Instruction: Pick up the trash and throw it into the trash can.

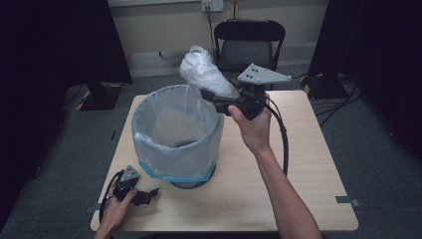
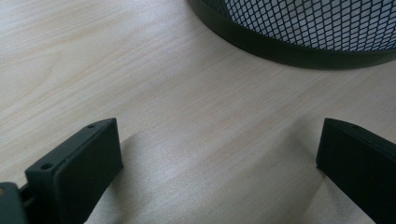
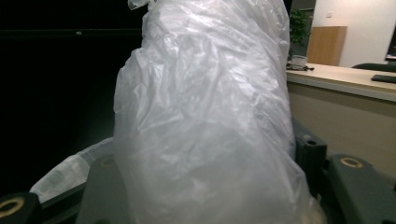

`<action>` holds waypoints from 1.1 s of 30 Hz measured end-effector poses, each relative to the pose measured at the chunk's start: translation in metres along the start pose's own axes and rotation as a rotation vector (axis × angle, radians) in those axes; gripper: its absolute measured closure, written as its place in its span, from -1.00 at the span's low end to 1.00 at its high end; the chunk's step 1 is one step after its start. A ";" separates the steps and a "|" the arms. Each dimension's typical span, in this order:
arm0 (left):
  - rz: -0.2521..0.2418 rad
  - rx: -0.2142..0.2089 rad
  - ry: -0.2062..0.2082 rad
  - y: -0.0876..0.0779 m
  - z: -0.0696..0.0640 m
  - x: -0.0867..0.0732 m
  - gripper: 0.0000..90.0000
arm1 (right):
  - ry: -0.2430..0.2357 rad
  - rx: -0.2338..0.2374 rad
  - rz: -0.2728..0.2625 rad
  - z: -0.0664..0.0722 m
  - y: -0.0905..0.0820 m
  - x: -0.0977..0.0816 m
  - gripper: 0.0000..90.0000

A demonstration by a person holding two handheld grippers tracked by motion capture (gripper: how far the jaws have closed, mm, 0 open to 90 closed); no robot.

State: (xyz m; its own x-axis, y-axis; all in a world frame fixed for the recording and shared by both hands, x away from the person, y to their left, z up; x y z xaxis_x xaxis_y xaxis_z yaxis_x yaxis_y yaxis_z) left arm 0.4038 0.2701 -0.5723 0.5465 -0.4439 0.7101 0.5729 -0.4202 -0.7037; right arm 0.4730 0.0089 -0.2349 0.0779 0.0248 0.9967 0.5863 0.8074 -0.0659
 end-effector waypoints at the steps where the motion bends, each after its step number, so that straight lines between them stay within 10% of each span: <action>1: 0.000 0.000 0.000 0.000 0.000 0.000 -1.00 | -0.001 0.009 0.003 0.003 0.003 0.000 -0.08; 11: 0.000 0.000 0.001 0.000 0.000 0.000 -1.00 | -0.021 0.121 0.074 0.028 0.030 -0.009 -0.13; 20: 0.000 -0.001 0.001 0.000 0.000 0.000 -1.00 | -0.007 0.120 0.141 0.032 0.045 -0.018 -0.63; 33: 0.000 -0.002 0.000 0.000 0.000 0.000 -1.00 | -0.006 0.113 0.146 0.029 0.046 -0.018 -0.63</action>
State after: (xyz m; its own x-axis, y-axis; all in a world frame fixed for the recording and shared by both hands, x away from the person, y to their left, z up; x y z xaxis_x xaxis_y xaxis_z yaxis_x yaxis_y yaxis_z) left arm 0.4038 0.2699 -0.5723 0.5464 -0.4436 0.7104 0.5718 -0.4222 -0.7034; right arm 0.4748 0.0627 -0.2545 0.1499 0.1497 0.9773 0.4744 0.8564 -0.2040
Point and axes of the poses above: each handheld gripper's, and its own axes: y roughly forward along the jaws, x roughly out of its top, z roughly to its left, the point moved 10 cm from there along y, roughly forward along the jaws, and after that the axes turned 2 degrees about y, right-handed, at the moved point
